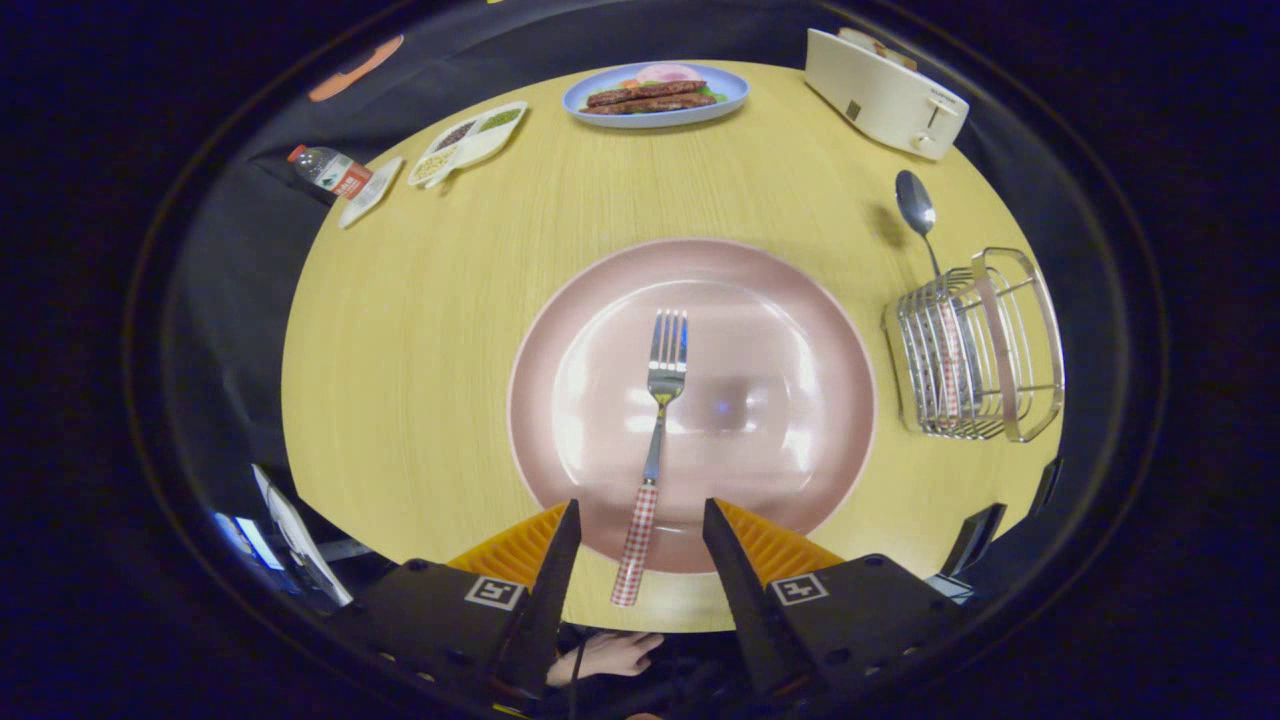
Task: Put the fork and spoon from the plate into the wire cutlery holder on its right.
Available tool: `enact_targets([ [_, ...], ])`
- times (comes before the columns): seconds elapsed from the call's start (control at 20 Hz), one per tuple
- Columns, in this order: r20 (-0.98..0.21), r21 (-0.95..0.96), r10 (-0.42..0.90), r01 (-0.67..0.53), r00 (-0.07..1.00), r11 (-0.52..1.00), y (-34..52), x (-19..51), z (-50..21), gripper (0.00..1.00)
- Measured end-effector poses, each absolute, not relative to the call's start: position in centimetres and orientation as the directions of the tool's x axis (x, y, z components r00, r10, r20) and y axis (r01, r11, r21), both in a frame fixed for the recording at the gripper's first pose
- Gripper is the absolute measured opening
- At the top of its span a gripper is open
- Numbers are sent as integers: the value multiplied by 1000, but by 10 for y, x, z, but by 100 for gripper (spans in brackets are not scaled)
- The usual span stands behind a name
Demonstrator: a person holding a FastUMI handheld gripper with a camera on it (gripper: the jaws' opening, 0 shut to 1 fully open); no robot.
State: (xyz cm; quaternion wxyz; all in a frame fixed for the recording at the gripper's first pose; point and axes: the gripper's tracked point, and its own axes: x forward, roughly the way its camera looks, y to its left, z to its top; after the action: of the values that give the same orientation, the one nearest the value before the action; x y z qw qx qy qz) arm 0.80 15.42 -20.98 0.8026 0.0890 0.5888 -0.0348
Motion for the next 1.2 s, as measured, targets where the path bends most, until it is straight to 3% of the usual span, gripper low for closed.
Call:
enact_targets([
  [0.25,-960,127,60,232,274,965,154,5,-225,59],
  [0.35,-963,122,59,229,263,966,153,2,-233,47],
  [0.5,-970,103,49,221,238,970,150,0,-236,14],
  [0.55,-972,95,44,211,231,973,147,0,-232,9],
  [0.65,-971,82,35,190,237,978,145,-7,-227,10],
  [0.7,-970,82,37,178,241,981,141,-7,-213,1],
  [0.95,-957,107,56,169,286,980,112,-28,-149,1],
  [1.2,-951,61,-15,236,308,970,35,-53,-96,1],
])
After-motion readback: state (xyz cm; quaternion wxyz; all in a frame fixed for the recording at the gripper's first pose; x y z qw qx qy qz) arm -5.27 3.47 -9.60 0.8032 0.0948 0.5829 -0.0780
